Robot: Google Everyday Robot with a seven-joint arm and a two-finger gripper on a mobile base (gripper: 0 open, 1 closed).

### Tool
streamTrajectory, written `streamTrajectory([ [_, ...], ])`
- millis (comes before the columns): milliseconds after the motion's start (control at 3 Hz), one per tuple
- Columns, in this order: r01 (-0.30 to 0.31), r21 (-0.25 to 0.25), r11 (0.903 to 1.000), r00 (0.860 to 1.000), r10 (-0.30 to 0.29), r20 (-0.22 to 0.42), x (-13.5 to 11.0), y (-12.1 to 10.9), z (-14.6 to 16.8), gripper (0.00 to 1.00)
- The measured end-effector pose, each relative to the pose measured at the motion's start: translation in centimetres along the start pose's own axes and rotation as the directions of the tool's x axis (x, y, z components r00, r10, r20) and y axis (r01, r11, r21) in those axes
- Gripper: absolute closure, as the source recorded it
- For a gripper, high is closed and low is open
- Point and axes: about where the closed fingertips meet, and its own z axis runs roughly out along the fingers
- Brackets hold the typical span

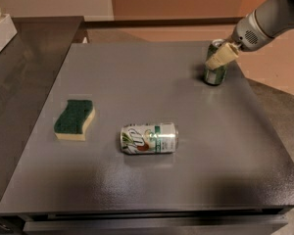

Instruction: Move green can near 7up can

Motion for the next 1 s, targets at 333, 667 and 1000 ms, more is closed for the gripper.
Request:
streamTrajectory([
  [333, 0.07, -0.046, 0.9965, 0.997, -0.067, 0.049, -1.6, 2.0, -1.7, 0.95],
  [667, 0.158, -0.111, 0.9812, 0.983, -0.145, 0.113, -2.8, 4.9, -3.7, 1.0],
  [1000, 0.252, -0.177, 0.9516, 0.962, -0.225, 0.157, -2.4, 8.6, -6.0, 1.0],
])
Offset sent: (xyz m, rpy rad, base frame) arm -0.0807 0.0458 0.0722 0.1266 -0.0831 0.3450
